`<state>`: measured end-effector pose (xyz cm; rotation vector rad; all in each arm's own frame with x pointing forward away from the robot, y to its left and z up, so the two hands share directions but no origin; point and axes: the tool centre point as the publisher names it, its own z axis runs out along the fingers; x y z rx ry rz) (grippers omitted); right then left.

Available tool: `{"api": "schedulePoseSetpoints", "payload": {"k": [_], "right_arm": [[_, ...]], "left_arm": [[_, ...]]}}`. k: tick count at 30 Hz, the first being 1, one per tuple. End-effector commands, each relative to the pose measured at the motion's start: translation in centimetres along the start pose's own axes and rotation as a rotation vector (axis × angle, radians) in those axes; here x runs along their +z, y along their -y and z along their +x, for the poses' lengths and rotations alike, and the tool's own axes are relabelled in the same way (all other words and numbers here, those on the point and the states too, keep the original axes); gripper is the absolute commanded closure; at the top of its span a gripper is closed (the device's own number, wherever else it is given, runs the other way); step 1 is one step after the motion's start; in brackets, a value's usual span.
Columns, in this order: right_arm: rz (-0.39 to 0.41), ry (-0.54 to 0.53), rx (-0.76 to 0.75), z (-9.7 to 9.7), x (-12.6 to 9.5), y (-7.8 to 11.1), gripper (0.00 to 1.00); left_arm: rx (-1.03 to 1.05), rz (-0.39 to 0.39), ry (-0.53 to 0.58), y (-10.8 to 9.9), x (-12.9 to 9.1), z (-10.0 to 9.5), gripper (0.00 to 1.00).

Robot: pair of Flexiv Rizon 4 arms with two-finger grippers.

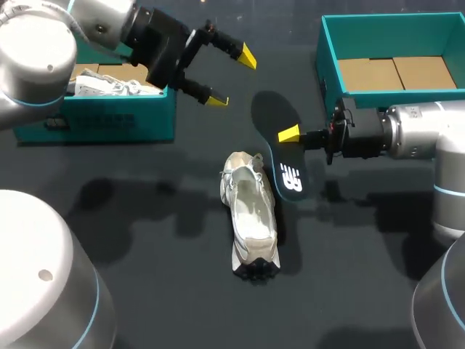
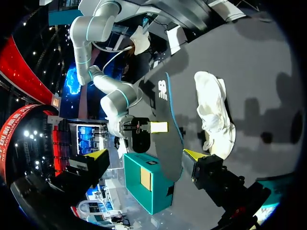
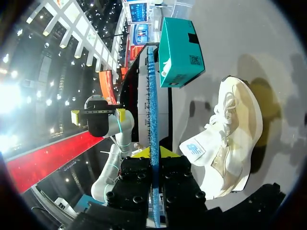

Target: Take the shoe out of the shoebox, open the shoe tongue, remove and reinsert the insole, then place the shoe into the shoebox

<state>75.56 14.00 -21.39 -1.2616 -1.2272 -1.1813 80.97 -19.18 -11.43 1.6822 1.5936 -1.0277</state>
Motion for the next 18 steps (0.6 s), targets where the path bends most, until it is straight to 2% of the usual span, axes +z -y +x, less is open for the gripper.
{"api": "schedulePoseSetpoints", "payload": {"k": [1,4,13,18], "right_arm": [[-0.001,0.002,0.001,0.0,0.1,0.1,1.00],[-0.001,0.002,0.001,0.0,0.1,0.1,1.00],[-0.001,0.002,0.001,0.0,0.1,0.1,1.00],[-0.001,0.002,0.001,0.0,0.1,0.1,1.00]], "left_arm": [[-0.025,0.077,-0.258,-1.7,0.1,-2.2,0.00],[-0.044,0.088,-0.372,-2.2,0.4,-2.6,0.00],[-0.053,0.119,-0.617,-3.8,0.9,-3.4,0.00],[-0.047,0.108,-0.728,-4.3,1.4,-3.6,0.00]]}}
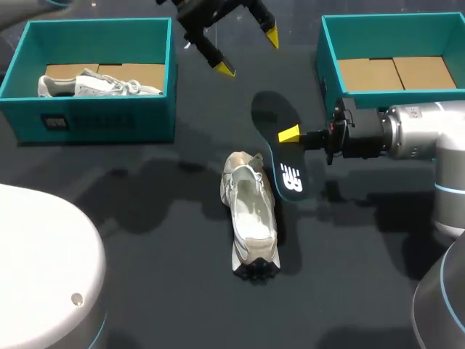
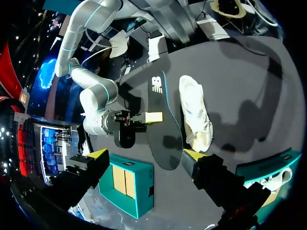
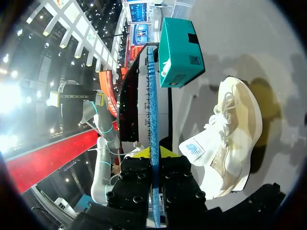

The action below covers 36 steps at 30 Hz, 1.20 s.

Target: Take the shoe out of the shoebox, open the shoe tongue, remove and reinsert the insole, then place the shoe into the shoebox

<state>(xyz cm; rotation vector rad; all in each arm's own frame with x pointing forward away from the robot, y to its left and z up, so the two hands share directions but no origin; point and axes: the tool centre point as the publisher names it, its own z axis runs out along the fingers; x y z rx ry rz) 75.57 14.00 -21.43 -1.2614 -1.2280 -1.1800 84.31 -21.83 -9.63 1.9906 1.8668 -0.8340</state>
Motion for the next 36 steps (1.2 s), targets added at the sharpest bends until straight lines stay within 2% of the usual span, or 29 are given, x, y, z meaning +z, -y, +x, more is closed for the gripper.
{"api": "schedulePoseSetpoints", "payload": {"k": [1,12,26,36], "right_arm": [[-0.002,0.001,0.000,0.0,0.1,0.1,1.00],[-0.002,0.001,0.000,0.0,0.1,0.1,1.00],[-0.002,0.001,0.000,0.0,0.1,0.1,1.00],[-0.002,0.001,0.000,0.0,0.1,0.1,1.00]], "left_arm": [[-0.002,0.019,-0.370,-1.0,0.4,-0.8,0.00],[-0.013,0.020,-0.465,-0.6,1.7,-1.0,0.00],[0.043,0.019,-0.516,1.0,3.4,-3.5,0.00],[0.024,0.030,-0.531,1.8,4.1,-2.5,0.00]]}}
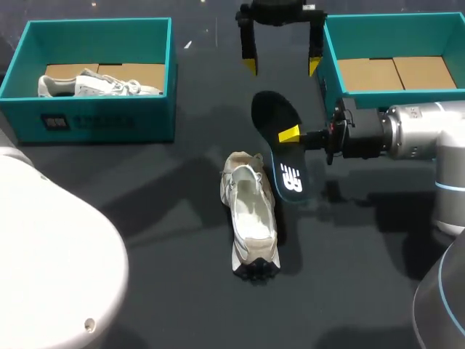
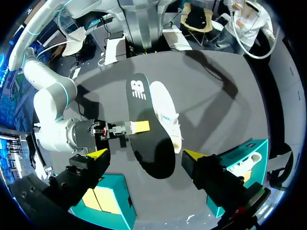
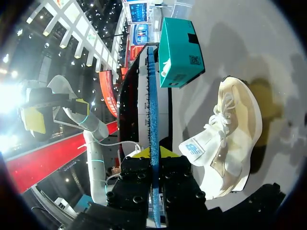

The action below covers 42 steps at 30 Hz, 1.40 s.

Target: Take the shoe out of the shoebox, open the shoe tongue, remove and reinsert the insole, then place the shoe into the shoebox

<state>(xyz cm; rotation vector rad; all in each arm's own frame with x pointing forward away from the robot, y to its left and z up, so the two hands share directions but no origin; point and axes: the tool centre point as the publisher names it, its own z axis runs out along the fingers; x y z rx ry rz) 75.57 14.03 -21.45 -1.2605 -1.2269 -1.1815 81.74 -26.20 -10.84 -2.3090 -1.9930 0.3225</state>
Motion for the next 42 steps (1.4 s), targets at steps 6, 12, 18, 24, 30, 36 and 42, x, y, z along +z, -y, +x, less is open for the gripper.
{"api": "schedulePoseSetpoints", "payload": {"k": [6,12,18,24,30,36,42], "right_arm": [[-0.001,0.003,0.001,0.0,0.1,0.1,1.00],[-0.001,0.003,0.001,0.0,0.1,0.1,1.00],[-0.001,0.003,0.001,0.0,0.1,0.1,1.00],[-0.001,0.003,0.001,0.0,0.1,0.1,1.00],[-0.001,0.003,0.001,0.0,0.1,0.1,1.00],[-0.001,0.003,0.001,0.0,0.1,0.1,1.00],[-0.001,0.003,0.001,0.0,0.1,0.1,1.00]], "left_arm": [[0.018,-0.020,0.141,0.2,0.5,0.4,0.00],[0.008,-0.058,0.294,0.4,1.1,1.0,0.00],[-0.005,-0.126,0.433,1.0,1.2,2.2,0.00],[-0.050,-0.161,0.607,0.9,1.0,3.1,0.00],[-0.135,-0.161,0.730,0.5,1.7,4.0,0.00],[-0.144,-0.151,0.724,0.7,1.7,4.1,0.00],[-0.144,-0.151,0.724,0.7,1.7,4.1,0.00]]}}
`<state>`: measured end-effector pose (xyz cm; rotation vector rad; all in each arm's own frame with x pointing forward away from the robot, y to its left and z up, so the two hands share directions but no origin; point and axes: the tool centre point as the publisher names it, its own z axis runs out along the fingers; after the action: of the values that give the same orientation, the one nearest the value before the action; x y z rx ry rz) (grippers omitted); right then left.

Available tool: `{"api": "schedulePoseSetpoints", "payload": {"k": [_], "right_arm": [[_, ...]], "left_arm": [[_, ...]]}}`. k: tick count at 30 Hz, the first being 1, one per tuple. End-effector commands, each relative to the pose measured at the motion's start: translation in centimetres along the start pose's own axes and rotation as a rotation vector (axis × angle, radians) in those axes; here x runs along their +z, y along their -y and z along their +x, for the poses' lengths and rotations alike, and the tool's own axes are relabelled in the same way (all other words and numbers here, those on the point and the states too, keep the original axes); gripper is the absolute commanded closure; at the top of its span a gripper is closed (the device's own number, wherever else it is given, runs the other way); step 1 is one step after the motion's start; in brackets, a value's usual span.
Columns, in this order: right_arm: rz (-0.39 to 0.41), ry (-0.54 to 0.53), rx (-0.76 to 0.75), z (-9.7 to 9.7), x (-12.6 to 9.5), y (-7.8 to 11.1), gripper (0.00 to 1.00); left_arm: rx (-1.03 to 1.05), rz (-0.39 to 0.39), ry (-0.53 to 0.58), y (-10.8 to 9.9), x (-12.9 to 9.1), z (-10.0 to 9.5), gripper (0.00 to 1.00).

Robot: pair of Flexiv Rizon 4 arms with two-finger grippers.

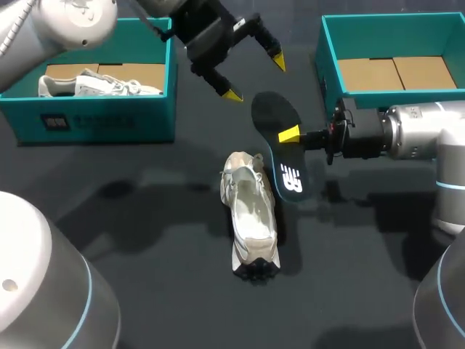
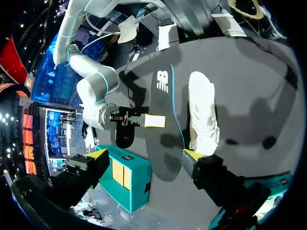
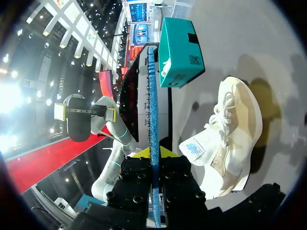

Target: Take the shoe out of the shoebox, open the shoe tongue, remove and reinsert the insole, then place the shoe into the shoebox

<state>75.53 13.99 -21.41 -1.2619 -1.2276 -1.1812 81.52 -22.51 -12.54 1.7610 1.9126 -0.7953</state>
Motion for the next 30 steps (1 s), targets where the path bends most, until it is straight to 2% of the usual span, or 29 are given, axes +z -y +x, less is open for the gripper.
{"api": "schedulePoseSetpoints", "payload": {"k": [1,3,8,12,14,17,27,30], "right_arm": [[-0.001,0.002,0.001,0.0,0.1,0.0,1.00],[-0.001,0.002,0.001,0.0,0.1,0.0,1.00],[-0.001,0.002,0.001,0.0,0.1,0.0,1.00],[-0.001,0.002,0.001,0.0,0.1,0.0,1.00],[-0.001,0.002,0.001,0.0,0.1,0.0,1.00],[-0.001,0.002,0.001,0.0,0.1,0.0,1.00],[-0.001,0.002,0.001,0.0,0.1,0.0,1.00],[-0.001,0.002,0.001,0.0,0.1,0.0,1.00]], "left_arm": [[0.002,-0.005,0.092,0.2,0.1,0.4,0.00],[0.035,-0.024,0.084,0.6,0.2,0.5,0.00],[0.033,-0.120,0.119,1.2,0.4,2.1,0.00],[0.013,-0.148,0.219,1.0,0.3,3.2,0.00],[0.015,-0.190,0.272,0.9,0.4,3.7,0.00],[0.020,-0.191,0.352,0.7,-0.1,4.8,0.00],[0.020,-0.191,0.352,0.7,-0.1,4.8,0.00],[0.019,-0.161,0.422,0.6,0.7,5.8,0.00]]}}
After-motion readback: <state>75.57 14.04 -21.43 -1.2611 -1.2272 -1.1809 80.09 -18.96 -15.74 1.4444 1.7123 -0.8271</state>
